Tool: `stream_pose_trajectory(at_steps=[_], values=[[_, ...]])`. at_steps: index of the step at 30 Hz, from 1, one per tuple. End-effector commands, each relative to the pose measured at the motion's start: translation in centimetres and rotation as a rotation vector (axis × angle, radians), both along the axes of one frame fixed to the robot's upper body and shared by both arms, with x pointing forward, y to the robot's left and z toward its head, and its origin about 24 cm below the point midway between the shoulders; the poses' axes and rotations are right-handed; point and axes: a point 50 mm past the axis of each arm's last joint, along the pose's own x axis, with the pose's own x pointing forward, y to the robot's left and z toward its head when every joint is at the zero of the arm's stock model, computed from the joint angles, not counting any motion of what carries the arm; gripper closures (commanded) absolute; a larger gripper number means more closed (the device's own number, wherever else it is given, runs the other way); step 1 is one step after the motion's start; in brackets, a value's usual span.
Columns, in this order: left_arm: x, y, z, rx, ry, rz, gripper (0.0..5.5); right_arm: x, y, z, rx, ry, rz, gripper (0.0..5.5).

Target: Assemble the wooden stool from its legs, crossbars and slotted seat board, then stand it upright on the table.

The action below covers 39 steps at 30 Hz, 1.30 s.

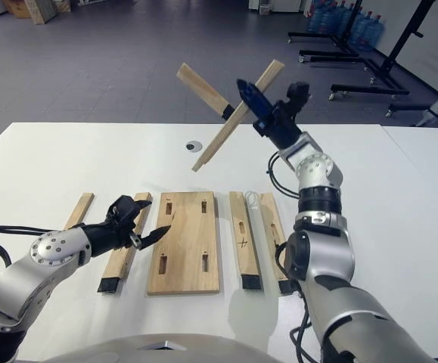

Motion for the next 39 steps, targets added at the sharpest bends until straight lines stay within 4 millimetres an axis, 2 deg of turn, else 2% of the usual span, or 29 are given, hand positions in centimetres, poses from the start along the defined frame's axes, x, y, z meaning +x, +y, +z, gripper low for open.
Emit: stream_pose_trajectory(at_steps=[1,6,14,21,30,35,39], values=[[0.1,-0.3,-0.2,-0.004,0.019,0.009,1.34,0.9,0.4,1.4,-0.016,0.137,0.013,3.43],[0.1,-0.5,-0.3,-0.008,0.023,0.011,1.34,0.8,1.4,1.1,-0.001,0.249,0.073,3.43],[-0.2,-0.5,-0.4,-0.009,0.031,0.007,1.34,0.5,1.6,1.6,0.011,0.227,0.105,3.43],[-0.1,-0.8,-0.4,-0.011,0.025,0.003,1.34,-0.4,1.6,0.1,-0.033,0.224,0.128,3.43],[2.0,-2.3,1.2,-0.076,-0.045,0.051,1.34,-1.8,3.8,-1.6,0.029,0.224,0.131,3.43],[3.6,-2.1,1.5,-0.059,-0.08,0.119,1.34,-3.0,4.5,-2.4,0.033,0.242,0.143,3.43],[4.2,-1.9,1.8,-0.063,-0.094,0.143,1.34,-3.5,4.6,-3.1,0.024,0.263,0.152,3.43]])
